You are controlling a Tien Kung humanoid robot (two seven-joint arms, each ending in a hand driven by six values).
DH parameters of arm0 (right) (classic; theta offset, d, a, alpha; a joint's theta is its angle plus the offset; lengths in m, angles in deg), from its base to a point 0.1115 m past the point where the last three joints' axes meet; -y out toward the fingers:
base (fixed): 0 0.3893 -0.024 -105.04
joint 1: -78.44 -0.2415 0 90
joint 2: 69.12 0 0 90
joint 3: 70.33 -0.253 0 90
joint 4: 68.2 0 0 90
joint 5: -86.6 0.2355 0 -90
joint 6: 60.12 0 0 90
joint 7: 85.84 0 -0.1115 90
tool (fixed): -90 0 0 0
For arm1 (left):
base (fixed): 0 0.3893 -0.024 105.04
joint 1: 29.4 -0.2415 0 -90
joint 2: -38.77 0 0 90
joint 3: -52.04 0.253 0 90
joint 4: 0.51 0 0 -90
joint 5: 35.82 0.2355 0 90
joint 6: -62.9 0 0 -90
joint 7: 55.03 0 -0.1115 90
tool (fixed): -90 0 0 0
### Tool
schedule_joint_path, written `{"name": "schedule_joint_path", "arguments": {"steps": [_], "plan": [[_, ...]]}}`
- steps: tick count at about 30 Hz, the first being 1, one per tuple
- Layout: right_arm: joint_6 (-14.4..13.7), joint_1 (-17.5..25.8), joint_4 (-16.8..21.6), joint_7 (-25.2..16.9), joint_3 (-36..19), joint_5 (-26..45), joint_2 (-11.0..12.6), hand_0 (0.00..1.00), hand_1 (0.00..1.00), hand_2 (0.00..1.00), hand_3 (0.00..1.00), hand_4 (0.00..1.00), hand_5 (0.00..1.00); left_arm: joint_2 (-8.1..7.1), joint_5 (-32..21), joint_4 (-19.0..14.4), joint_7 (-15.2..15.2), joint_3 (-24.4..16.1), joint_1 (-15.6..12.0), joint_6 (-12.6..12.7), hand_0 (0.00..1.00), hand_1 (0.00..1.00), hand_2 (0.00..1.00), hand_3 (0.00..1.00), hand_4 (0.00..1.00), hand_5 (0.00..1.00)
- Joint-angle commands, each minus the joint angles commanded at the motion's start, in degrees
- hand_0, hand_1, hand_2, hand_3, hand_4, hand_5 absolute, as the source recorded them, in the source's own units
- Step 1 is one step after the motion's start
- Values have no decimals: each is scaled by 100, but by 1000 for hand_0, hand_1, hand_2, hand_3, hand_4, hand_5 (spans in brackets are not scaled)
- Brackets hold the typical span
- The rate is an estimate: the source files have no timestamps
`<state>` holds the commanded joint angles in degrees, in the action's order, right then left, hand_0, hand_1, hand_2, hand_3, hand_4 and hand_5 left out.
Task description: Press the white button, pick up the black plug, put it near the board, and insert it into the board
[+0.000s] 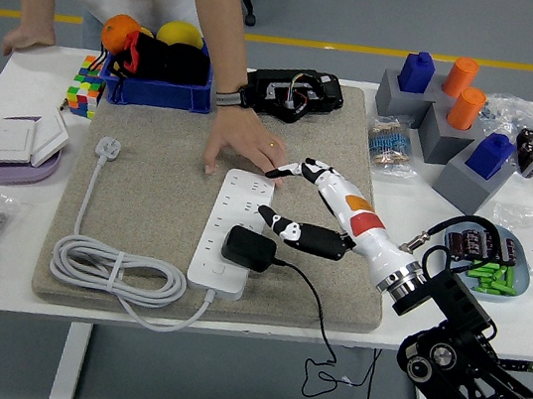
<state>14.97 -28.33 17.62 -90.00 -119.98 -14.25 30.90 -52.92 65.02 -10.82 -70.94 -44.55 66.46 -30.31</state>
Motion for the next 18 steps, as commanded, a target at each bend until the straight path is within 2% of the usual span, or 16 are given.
{"name": "schedule_joint_path", "arguments": {"steps": [4,10,18], "plan": [[-21,234,-3,6,-592,-142,27,925,792,733,701,789,597,0,-4,0,6,-2,10,0,625,631,637,693,569,390],[-58,651,34,-1,-1766,-319,89,924,791,733,702,793,591,3,16,0,5,-15,20,-5,626,631,637,692,569,387],[-78,1091,39,14,-2876,-483,78,923,791,731,703,804,588,9,6,0,14,-8,32,-6,625,631,637,694,569,390]]}}
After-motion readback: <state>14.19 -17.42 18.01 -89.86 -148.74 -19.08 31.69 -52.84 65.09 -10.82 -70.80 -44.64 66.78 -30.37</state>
